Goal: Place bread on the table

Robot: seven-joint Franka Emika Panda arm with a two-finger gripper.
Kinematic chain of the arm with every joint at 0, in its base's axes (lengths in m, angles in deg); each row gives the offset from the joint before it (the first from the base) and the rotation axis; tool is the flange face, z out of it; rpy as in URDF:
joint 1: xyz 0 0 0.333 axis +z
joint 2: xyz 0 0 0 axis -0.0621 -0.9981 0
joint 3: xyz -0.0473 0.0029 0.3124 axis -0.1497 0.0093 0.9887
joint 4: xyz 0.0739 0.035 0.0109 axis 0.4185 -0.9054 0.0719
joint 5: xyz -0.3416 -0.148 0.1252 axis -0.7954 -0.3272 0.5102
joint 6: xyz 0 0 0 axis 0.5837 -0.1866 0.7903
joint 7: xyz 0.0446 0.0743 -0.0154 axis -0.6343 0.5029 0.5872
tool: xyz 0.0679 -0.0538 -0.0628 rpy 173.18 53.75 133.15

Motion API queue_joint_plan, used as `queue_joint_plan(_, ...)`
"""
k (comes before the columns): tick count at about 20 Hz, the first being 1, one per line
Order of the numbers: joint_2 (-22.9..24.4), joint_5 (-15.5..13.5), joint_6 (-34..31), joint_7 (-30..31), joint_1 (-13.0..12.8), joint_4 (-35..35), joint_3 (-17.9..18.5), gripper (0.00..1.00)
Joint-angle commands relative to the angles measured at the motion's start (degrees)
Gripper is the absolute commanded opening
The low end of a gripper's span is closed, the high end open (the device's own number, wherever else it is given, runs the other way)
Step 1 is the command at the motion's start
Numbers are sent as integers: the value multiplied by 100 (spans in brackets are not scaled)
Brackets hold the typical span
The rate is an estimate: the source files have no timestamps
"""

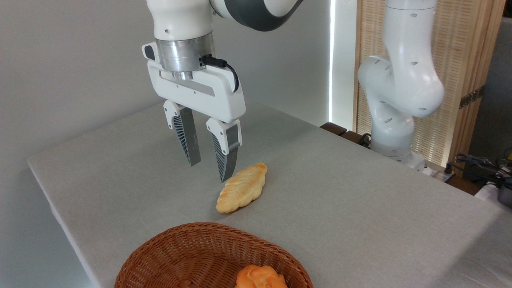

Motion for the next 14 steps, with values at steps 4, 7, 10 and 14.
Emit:
queue_joint_plan(4,-35,37,-102,-41,-18,133,55,100)
queue_joint_plan(7,-70,11,-41,-41,-10,265,72,100)
queue_joint_plan(10,-114,-51,590,3,8,117,230,100)
queue_joint_plan(14,-333,-42,1382,-58,8,-87,739,100)
